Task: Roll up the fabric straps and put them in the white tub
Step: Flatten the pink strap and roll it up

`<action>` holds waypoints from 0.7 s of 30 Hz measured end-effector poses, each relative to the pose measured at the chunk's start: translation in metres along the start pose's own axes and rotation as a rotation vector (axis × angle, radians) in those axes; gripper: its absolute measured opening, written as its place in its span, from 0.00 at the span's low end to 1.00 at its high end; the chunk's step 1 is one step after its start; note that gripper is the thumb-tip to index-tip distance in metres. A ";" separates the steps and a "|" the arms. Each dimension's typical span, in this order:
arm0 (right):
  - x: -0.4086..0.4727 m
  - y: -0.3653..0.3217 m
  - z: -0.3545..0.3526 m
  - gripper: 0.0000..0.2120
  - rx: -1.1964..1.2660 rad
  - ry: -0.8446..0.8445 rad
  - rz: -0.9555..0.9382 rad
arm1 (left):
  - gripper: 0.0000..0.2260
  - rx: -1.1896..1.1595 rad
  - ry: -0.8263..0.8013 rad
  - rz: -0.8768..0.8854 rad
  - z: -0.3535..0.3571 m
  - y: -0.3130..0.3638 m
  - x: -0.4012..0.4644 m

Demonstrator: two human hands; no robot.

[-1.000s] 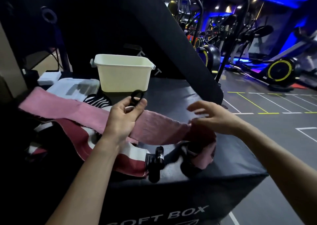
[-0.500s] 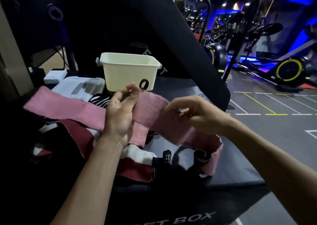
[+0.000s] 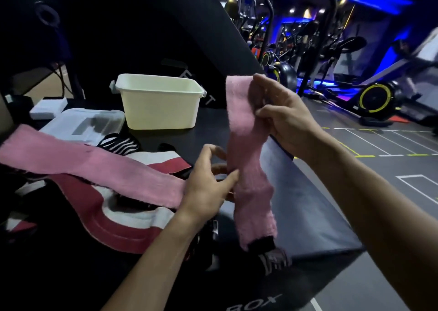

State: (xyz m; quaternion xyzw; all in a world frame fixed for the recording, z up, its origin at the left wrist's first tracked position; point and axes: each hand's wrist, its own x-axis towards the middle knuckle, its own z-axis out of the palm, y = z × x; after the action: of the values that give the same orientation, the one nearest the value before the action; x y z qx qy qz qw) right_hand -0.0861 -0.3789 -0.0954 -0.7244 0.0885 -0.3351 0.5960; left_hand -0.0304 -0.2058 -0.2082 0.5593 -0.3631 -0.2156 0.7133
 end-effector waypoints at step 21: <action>0.065 0.149 -0.003 0.33 -1.331 -0.314 0.370 | 0.16 1.018 -0.516 0.018 -0.025 -0.020 0.009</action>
State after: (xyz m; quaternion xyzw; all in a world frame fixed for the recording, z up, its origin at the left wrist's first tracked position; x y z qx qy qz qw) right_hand 0.0024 -0.4566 -0.2081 -0.9477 0.3089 0.0054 0.0796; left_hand -0.0035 -0.2018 -0.2272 0.7586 -0.5883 -0.1370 0.2442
